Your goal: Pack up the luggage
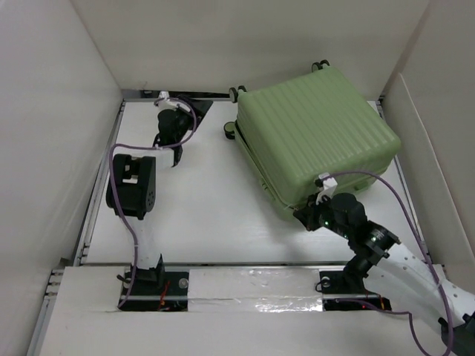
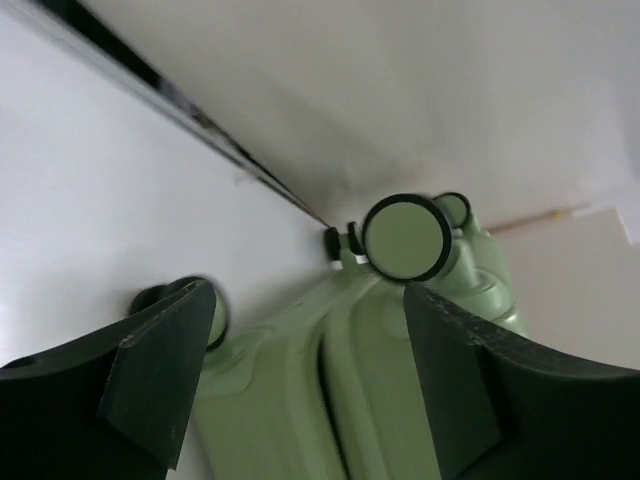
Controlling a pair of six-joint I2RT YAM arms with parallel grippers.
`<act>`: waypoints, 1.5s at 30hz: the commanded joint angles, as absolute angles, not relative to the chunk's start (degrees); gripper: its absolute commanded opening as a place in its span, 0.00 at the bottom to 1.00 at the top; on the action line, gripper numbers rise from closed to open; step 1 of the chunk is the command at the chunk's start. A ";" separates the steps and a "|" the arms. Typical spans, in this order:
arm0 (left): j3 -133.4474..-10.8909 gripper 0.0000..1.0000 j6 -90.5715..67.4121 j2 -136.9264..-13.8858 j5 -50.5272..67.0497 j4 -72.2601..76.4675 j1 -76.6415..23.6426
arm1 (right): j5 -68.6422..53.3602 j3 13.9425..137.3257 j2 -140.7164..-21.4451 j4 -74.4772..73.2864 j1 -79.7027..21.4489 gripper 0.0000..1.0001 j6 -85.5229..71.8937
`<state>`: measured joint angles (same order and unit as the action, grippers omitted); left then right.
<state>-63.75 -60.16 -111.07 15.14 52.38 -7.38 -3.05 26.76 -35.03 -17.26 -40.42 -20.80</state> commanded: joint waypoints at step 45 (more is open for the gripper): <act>-93.25 0.41 -82.18 -131.04 14.77 60.64 -17.93 | -2.11 22.32 -17.49 -19.07 -43.42 0.00 -28.12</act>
